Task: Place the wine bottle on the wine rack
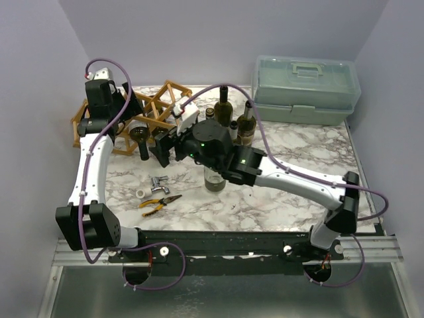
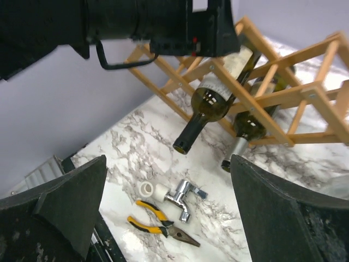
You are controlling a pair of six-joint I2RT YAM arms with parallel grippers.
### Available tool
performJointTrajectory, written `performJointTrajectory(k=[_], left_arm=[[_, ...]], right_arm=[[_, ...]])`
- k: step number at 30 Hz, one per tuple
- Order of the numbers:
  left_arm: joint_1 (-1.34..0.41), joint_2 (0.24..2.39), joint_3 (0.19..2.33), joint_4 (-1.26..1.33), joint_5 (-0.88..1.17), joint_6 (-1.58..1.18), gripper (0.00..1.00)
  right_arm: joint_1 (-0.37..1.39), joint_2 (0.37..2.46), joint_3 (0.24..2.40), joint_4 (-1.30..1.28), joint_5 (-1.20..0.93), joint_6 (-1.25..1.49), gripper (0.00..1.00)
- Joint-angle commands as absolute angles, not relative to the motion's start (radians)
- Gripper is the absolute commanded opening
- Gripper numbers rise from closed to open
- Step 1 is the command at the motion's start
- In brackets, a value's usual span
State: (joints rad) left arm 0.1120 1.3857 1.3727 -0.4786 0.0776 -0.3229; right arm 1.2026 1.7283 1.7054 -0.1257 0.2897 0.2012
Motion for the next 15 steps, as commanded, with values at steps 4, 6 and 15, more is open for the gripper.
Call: performJointTrajectory(k=[4,6,15], left_arm=[[0.031,1.315,1.345,-0.431,0.153,-0.244,0.86],[0.009,1.305,1.335,-0.408,0.183,-0.232,0.86],[-0.163,1.259,1.300,-0.341,0.306,-0.178,0.86]], right_arm=[[1.193,1.532,1.656,-0.200,0.551,0.086,1.00],[1.122,1.523,1.674,-0.294,0.560,0.140,1.00],[0.810,1.422,1.546,-0.451,0.349,0.309,1.00]])
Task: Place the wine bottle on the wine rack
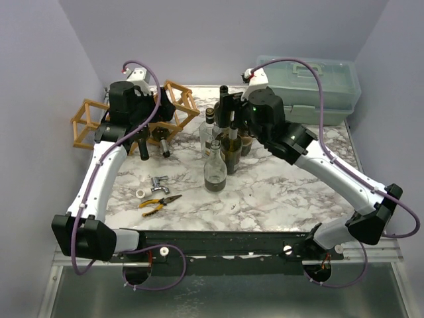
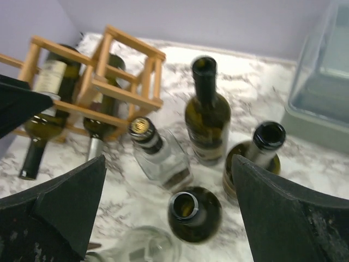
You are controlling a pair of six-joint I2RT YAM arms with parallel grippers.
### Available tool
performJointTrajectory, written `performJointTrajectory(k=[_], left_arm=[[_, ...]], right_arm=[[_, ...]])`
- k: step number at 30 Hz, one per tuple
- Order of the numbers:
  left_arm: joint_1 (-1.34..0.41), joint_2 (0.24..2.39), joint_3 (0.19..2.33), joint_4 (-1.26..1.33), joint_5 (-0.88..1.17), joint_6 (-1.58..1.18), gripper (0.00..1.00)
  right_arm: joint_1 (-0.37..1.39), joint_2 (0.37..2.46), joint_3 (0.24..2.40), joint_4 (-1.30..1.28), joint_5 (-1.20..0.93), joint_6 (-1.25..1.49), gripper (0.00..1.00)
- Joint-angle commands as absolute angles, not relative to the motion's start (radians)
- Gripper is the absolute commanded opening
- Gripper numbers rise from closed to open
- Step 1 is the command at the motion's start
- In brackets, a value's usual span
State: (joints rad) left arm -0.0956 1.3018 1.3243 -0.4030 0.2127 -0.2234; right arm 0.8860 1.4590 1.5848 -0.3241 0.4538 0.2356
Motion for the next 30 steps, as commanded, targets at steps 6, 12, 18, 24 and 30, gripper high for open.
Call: performJointTrajectory(k=[6,12,18,24,30], left_arm=[[-0.222,1.233,1.282,-0.302,0.372,-0.187,0.86],[-0.261,1.205,1.257,-0.266,0.389,-0.191,0.86],[-0.280,1.192,1.246,-0.261,0.355,-0.181,0.86],[-0.282,1.195,1.247,-0.261,0.351,-0.204,0.86],[-0.284,1.204,1.252,-0.260,0.351,-0.229,0.86]], right_arm=[[0.783,1.462,1.513,-0.514,0.337,0.309,0.95],[0.778,1.514,1.425,-0.409,0.338,0.304,0.86],[0.778,1.539,1.347,-0.309,0.414,0.303,0.74],[0.778,1.498,1.245,-0.199,0.467,0.296,0.29],[0.777,1.370,1.174,-0.188,0.565,0.280,0.19]])
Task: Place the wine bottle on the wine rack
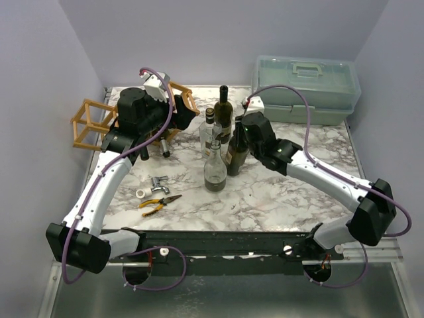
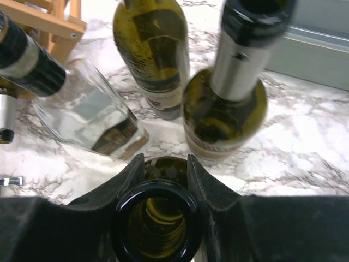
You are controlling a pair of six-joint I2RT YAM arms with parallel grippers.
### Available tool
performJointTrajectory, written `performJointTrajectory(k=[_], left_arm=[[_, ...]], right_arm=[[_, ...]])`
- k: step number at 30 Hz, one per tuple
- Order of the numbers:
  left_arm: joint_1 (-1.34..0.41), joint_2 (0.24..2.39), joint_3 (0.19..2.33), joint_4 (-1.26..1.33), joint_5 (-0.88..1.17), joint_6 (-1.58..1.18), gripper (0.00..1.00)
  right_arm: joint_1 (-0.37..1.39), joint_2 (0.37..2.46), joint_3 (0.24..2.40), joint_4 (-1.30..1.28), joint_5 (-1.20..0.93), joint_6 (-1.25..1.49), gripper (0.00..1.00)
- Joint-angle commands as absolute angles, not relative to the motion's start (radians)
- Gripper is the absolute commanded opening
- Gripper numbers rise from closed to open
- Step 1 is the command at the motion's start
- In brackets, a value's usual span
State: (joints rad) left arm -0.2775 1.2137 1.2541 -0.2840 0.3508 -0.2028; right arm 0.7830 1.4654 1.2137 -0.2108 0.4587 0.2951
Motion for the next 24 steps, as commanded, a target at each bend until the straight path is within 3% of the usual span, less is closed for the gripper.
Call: performJointTrajectory(k=[1,6,18,24], left_arm=[[-0.284,1.206,1.253,-0.260,0.354,-0.235,0.86],[-0.285,1.232,1.268,-0.256,0.399,-0.295,0.86],[-0.301,1.271,1.330,-0.177,0.555,-0.555,0.85],[-0.340,1.242,1.337,0.006,0.561,-0.774,0.85]], right_arm=[[0.777,1.350,1.170,-0.202,0.589,0.277,0.16],[0.778,1.226,1.165,-0.262,0.718,0.258,0.01],[0.778,0.947,1.189,-0.241,0.939,0.396,0.01],[0.777,0.846,1.262,-0.182,0.968,0.526,0.01]])
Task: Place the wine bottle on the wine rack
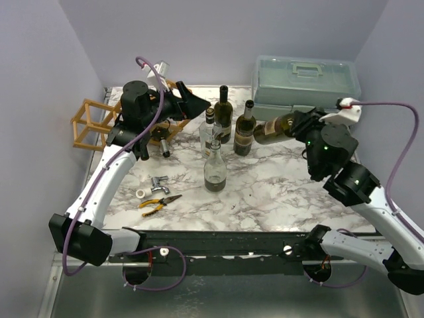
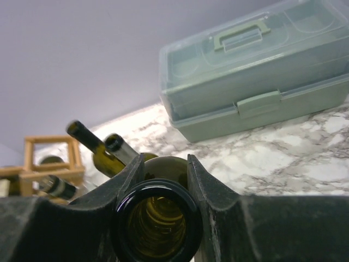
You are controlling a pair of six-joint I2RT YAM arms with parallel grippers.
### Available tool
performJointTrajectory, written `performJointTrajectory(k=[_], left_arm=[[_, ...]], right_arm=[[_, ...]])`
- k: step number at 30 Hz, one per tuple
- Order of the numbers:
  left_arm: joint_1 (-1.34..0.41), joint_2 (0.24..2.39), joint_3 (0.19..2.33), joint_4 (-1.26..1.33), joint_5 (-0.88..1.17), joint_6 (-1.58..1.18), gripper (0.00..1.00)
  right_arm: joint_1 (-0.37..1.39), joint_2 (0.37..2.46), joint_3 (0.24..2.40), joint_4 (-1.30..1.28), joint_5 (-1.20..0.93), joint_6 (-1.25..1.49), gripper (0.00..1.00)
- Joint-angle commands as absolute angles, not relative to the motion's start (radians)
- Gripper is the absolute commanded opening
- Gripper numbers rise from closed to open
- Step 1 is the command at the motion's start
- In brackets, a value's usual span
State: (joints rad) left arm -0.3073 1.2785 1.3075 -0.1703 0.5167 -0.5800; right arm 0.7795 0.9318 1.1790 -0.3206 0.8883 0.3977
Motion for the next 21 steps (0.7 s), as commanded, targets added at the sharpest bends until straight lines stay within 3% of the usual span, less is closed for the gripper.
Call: performJointTrajectory(k=[1,11,17,21], left_arm=[[-0.357,1.242,1.339,0.050,0.549,-0.805,0.85],[-0.552,1.318,1.383,0.275,0.361,-1.039,0.88],[-0.634,1.411,1.402,0.370,0.236,-1.265,0.99],[-0.661,1.452,1.364,0.526,0.169,-1.358,0.99]], right_arm=[[0.778,0.822,1.255,-0.145,0.969,0.537,0.01],[0.778,0.786,1.188,0.325,0.916,0.627,0.01],[0.776,0.788,1.053,0.598,0.863,0.779,0.01],[0.777,0.818,1.018,0.674,0.840,0.875,0.01]])
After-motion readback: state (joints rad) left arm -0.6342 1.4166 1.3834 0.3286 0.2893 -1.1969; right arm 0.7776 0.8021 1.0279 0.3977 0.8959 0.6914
